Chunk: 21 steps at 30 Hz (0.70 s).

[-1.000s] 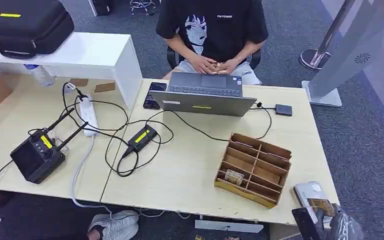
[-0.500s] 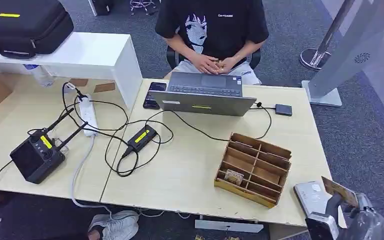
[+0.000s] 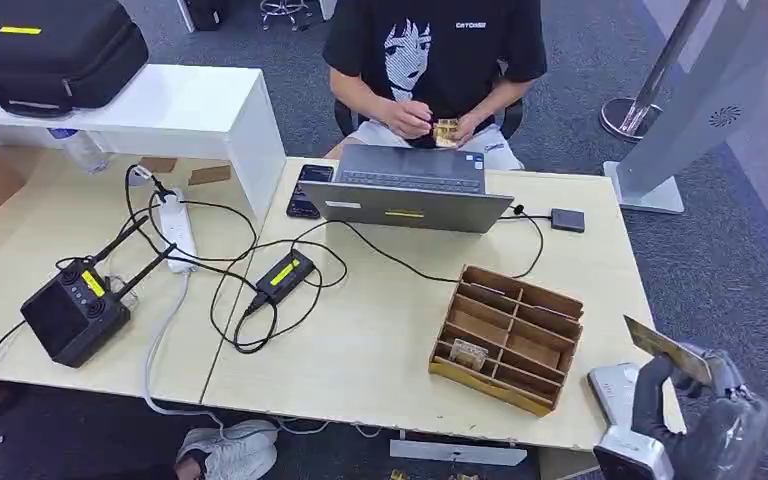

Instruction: Pass the card to the sensor for recognition and then transmit it.

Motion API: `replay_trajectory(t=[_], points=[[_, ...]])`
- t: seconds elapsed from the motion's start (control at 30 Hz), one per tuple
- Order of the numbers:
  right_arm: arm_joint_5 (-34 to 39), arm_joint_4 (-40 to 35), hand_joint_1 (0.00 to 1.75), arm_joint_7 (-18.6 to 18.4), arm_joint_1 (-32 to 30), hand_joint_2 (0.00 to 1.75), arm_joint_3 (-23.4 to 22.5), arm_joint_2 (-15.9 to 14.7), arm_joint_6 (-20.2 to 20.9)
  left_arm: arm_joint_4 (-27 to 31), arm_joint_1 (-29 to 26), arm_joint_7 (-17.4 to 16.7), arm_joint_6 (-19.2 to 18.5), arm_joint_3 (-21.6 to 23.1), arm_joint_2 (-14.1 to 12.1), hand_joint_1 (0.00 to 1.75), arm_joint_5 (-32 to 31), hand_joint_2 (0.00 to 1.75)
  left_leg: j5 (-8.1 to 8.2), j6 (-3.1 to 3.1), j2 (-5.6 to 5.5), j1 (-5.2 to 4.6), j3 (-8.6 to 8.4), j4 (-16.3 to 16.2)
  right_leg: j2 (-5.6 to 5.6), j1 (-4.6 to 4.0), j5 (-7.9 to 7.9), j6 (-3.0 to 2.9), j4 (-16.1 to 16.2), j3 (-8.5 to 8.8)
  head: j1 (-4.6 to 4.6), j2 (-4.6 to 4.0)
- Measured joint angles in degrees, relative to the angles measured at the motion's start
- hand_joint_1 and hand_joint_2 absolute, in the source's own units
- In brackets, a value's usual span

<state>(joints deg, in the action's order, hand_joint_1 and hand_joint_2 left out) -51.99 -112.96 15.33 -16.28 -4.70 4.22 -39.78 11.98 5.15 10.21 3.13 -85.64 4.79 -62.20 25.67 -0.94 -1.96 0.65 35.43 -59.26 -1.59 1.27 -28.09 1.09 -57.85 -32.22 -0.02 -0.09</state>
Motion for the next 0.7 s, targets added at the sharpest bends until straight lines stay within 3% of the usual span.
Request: replay_trajectory(t=[0.07, 0.13, 0.23, 0.3, 0.5, 0.7], points=[[-1.9, 0.7, 1.75, -3.3, 4.3, 1.75, 2.6, -1.9, 0.8, 0.0, 0.1, -0.1, -0.5, 0.0, 0.0, 0.0, -0.9, 1.75, -0.01, -0.01, 0.21, 0.0, 0.04, 0.0, -0.22, -0.01, 0.1, -0.05, 0.0, -0.06, -0.02, 0.0], [-2.5, 3.4, 1.75, -8.9, 11.3, 1.75, 6.1, -4.2, 4.7, 0.0, 0.3, -0.1, -1.2, 0.2, 0.0, 0.0, -2.0, 1.75, -0.06, -0.06, 0.43, 0.01, 0.0, 0.0, -0.46, -0.02, 0.22, -0.04, 0.0, -0.1, -0.02, 0.0], [-0.5, 13.4, 1.75, -16.0, 26.7, 1.75, 12.8, -7.5, 14.2, 0.0, 0.8, -0.4, -2.7, 1.0, -0.2, 0.0, -3.9, 1.75, -0.41, -0.08, 0.64, 0.02, 0.07, 0.0, -0.68, -0.02, 0.58, 0.0, -0.1, -0.3, 0.02, 0.0], [-1.0, 22.6, 1.75, -18.6, 38.5, 1.75, 17.7, -8.6, 15.8, 0.0, 1.2, -0.8, -3.5, 2.1, -0.4, 0.0, -5.6, 1.75, -0.73, -0.07, 0.59, 0.04, 0.26, 0.0, -0.69, -0.01, 0.83, 0.09, -0.1, -0.57, 0.0, 0.0], [-0.2, 47.8, 1.75, -20.8, 60.4, 1.75, 26.0, -8.3, 16.6, 0.0, 1.2, -1.7, -4.0, 4.7, -1.0, 0.0, -8.1, 1.75, -1.08, 0.01, 0.0, 0.08, 0.52, 0.0, -0.12, -0.03, 0.95, 0.0, -0.1, -0.63, 0.0, 0.0], [-0.6, 63.3, 1.75, -21.2, 67.8, 1.75, 30.6, -6.5, 16.9, 0.0, 1.1, -1.2, -5.0, 6.0, -1.4, 0.0, -8.7, 1.75, -1.07, 0.02, -0.04, 0.06, 0.63, 0.0, -0.07, -0.02, 0.94, 0.0, -0.1, -0.71, 0.0, 0.0]])
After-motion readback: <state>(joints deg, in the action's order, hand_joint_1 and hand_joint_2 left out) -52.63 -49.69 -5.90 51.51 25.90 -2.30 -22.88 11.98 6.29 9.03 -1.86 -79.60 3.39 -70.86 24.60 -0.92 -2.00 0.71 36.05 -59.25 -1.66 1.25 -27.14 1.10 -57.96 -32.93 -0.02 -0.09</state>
